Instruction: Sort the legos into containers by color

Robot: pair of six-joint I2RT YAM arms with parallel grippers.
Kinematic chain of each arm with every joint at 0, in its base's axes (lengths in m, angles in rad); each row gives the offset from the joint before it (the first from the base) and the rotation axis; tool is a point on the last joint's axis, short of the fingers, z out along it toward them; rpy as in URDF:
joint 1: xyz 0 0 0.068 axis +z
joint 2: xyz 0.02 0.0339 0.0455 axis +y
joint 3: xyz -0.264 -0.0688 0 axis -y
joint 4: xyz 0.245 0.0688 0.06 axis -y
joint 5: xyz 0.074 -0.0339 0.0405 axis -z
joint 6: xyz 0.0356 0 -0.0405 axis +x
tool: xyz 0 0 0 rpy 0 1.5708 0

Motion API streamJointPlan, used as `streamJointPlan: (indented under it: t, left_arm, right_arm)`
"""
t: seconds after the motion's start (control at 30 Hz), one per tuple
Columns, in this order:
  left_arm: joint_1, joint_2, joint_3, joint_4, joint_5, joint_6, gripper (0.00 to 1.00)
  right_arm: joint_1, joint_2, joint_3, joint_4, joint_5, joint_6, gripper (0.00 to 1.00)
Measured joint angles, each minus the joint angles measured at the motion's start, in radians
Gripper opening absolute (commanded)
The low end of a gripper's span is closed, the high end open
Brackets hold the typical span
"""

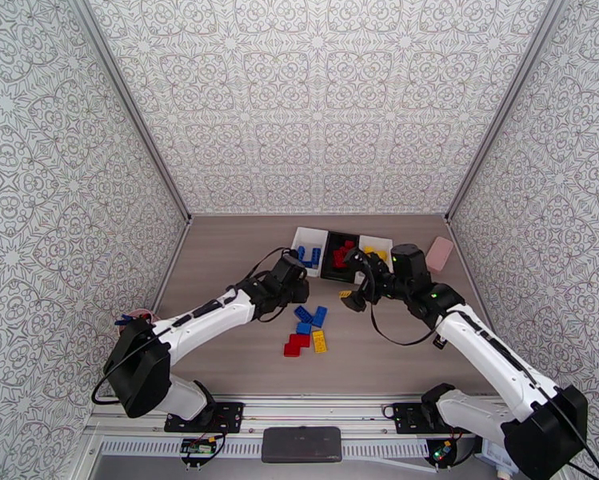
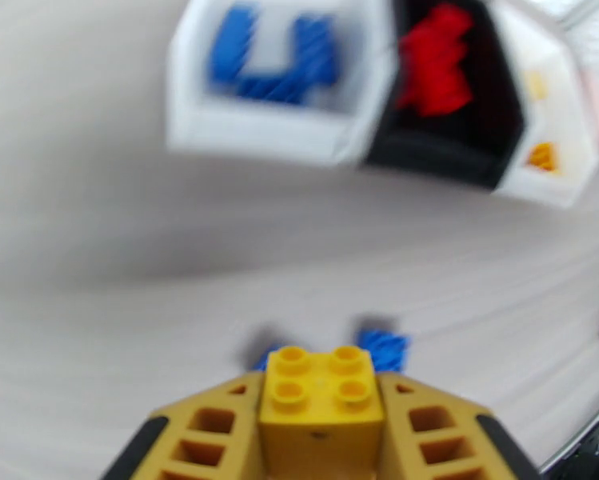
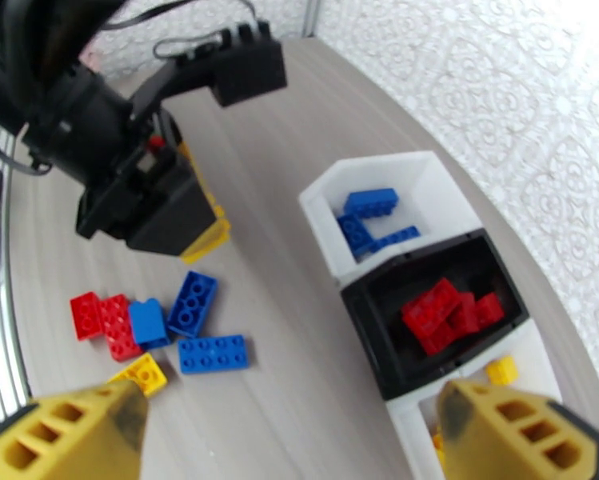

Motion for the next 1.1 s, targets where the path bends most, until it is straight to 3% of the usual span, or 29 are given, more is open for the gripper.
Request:
streamJointPlan:
  t: [0.27, 0.53, 0.97, 1.1]
  left_arm:
    - [0.011, 0.197, 0.238, 0.238, 0.125, 0.196, 0.29]
    - [0.013, 0.447, 0.459, 0.362, 0.253, 0.316, 0.28]
    - [0.017, 0.811, 0.791, 0.47, 0.383, 0.354, 0.26]
    - [0.024, 0.882, 0.857, 0.454, 0.408, 0.36, 0.3]
  right_arm:
    - [-0.061, -0.063, -0.033, 0.007, 0.063, 0.102, 0.99]
    - [-0.12, -0.073, -0.047, 0.019, 0.163, 0.249, 1.0]
    - [-0.182, -0.094, -0.085, 0.047, 0.302, 0.394, 1.0]
    - [-0.183, -0.115, -0.086, 0.047, 0.317, 0.405, 1.0]
